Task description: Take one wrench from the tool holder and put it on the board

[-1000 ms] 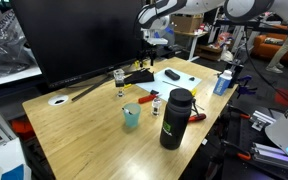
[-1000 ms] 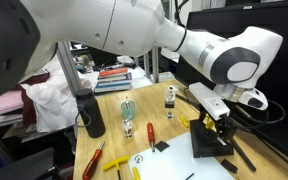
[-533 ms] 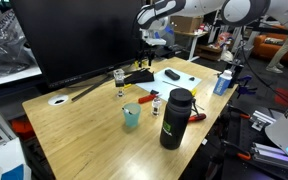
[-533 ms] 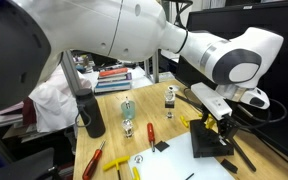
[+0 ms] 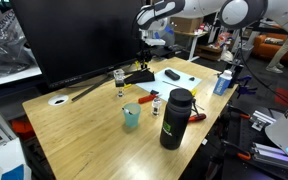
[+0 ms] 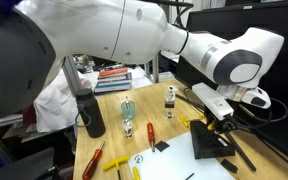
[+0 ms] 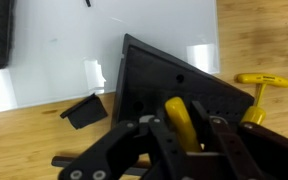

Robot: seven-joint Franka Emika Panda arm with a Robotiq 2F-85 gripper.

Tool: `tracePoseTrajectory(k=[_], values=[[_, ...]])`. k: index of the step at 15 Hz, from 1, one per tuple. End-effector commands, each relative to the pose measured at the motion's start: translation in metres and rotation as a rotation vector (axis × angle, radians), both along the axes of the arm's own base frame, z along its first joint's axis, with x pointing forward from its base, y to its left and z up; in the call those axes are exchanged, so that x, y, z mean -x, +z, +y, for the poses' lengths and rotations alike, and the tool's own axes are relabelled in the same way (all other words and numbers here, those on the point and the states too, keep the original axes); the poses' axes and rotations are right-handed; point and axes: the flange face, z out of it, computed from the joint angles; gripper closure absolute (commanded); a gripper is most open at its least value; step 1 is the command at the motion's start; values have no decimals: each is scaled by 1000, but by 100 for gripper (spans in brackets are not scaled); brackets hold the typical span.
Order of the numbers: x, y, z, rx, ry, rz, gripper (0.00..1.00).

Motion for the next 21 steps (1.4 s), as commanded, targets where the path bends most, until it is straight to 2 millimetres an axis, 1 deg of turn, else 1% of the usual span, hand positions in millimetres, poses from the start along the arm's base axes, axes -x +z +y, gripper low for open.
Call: tracePoseTrajectory(k=[1,3,4,10,16,21], values=[[-2,-1,-1,-25,24,-3,98],[-2,-3,-1,-26,27,-1,100],[-2,-3,0,-25,29,-1,97],[-2,1,5,-31,51,-5,97],[-9,17,13,35,77,-45,97],[-12,27,8,66,83,-64,97]])
